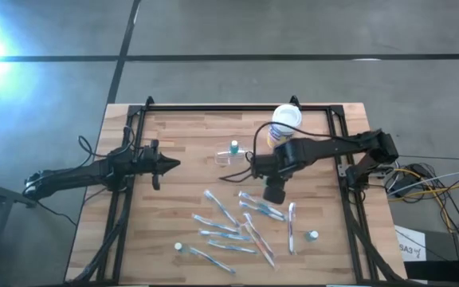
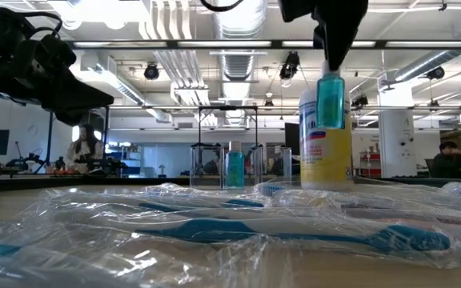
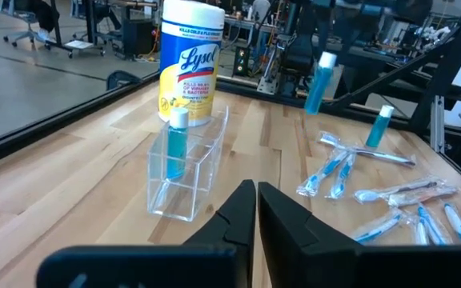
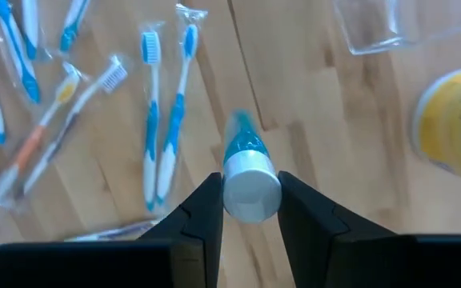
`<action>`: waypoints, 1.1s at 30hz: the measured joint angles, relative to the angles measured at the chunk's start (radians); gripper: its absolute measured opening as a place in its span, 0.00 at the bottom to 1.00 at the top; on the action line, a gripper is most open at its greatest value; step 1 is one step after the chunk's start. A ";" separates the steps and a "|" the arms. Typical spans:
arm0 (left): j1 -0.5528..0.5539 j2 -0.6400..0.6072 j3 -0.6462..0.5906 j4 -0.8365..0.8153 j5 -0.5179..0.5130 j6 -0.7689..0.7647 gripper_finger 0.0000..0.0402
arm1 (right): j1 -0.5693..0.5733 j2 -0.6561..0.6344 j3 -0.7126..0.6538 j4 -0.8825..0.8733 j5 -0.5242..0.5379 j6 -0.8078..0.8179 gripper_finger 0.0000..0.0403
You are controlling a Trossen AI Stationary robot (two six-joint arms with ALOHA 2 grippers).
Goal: Pick & Place toothbrushing station
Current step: Put the blue mouthwash into the transparent organizer
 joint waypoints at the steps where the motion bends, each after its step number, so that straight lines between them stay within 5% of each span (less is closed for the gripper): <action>1: 0.000 0.001 0.000 0.000 0.000 0.000 0.05 | -0.003 -0.001 0.012 -0.021 0.000 -0.013 0.23; 12: 0.000 0.002 0.000 0.005 0.000 -0.016 0.04 | -0.014 -0.072 0.120 -0.055 0.000 -0.124 0.23; 33: 0.000 0.002 0.000 0.012 0.000 -0.054 0.05 | -0.010 -0.280 0.118 -0.158 -0.031 -0.277 0.24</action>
